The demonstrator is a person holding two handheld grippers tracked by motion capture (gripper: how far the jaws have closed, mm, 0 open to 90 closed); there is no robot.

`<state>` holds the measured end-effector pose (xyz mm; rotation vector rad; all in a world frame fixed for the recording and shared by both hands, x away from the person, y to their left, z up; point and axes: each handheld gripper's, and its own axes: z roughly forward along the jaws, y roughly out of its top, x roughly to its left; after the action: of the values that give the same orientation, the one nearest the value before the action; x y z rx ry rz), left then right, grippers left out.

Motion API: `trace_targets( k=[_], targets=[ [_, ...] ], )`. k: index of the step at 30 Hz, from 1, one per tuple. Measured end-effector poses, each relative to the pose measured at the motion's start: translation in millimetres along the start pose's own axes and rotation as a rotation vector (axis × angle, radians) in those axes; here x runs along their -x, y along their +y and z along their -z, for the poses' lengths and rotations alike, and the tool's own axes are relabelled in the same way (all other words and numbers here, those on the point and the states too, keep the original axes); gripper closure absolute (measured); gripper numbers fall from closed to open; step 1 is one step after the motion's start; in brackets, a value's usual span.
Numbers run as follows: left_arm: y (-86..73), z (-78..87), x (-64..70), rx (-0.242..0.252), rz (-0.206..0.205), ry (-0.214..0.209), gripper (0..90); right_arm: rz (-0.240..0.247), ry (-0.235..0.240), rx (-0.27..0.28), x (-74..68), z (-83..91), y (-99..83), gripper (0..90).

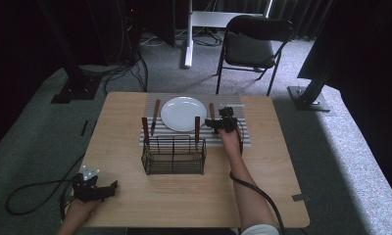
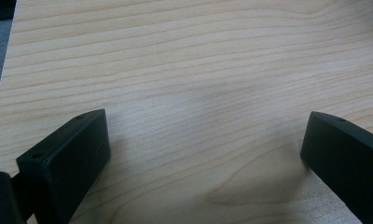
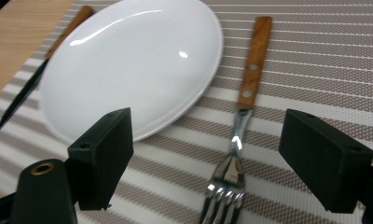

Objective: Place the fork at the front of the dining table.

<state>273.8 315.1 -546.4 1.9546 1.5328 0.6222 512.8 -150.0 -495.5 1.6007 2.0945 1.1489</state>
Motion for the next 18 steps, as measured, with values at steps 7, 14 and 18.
trace_targets(
  k=[7, 14, 18],
  targets=[
    [0.0, -0.1, 0.0, 0.001, 0.001, 0.0, 1.2, 0.044, 0.021, 0.006, -9.2, 10.6, -9.4, 17.1],
    [0.1, 0.0, 0.0, 0.0, 0.001, 0.0, 1.1, 0.083, 0.025, -0.005, -10.8, 23.5, -30.1, 15.6],
    [0.1, -0.1, 0.0, 0.0, 0.001, 0.0, 1.1, 0.083, 0.027, 0.013, -6.0, 37.3, -38.4, 15.5]
  ],
)
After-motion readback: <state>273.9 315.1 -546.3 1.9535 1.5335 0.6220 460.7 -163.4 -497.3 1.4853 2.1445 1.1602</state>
